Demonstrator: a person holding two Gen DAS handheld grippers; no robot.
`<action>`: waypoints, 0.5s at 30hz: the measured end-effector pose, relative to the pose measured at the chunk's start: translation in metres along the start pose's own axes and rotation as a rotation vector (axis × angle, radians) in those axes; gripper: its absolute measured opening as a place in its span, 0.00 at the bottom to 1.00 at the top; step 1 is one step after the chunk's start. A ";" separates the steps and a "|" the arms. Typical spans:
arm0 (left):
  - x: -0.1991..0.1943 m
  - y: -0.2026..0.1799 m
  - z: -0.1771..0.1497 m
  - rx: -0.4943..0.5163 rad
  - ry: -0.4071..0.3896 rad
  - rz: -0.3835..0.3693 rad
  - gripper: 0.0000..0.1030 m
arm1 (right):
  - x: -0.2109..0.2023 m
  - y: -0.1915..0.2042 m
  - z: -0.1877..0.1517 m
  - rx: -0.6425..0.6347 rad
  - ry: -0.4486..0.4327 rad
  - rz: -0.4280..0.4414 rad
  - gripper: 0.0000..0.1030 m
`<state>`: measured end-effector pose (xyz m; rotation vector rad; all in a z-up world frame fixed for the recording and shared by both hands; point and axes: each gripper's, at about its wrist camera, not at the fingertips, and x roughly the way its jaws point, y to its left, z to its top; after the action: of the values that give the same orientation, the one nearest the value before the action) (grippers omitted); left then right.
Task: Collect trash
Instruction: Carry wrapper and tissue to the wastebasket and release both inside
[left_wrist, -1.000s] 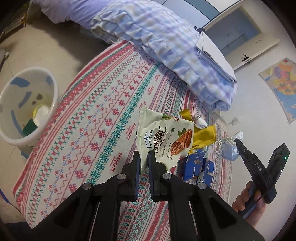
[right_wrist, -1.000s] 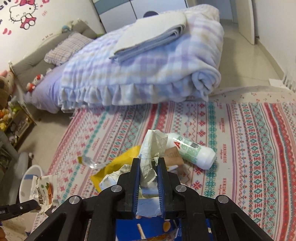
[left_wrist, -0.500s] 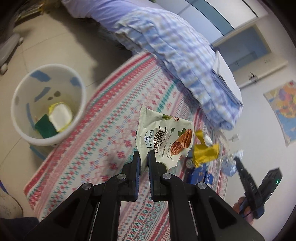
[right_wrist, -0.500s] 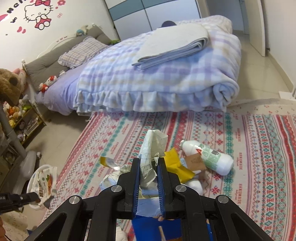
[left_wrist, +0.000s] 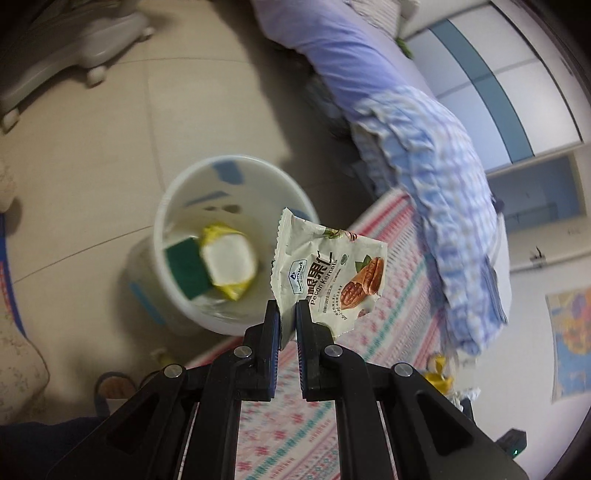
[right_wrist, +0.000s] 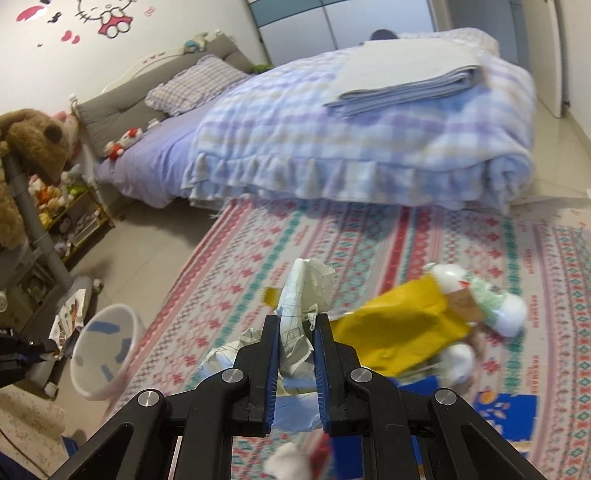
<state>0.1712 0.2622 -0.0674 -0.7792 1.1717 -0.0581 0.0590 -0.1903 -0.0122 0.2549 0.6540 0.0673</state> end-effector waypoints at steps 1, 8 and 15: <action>-0.001 0.005 0.002 -0.006 -0.004 0.012 0.08 | 0.004 0.007 -0.001 -0.013 0.006 0.001 0.15; 0.006 0.019 0.009 -0.009 -0.001 0.087 0.09 | 0.028 0.061 -0.004 -0.075 0.034 0.072 0.15; 0.015 0.032 0.016 -0.076 0.015 0.124 0.10 | 0.061 0.122 -0.016 -0.151 0.082 0.129 0.15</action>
<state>0.1794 0.2878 -0.0952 -0.7725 1.2397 0.0845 0.1005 -0.0604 -0.0294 0.1487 0.7101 0.2513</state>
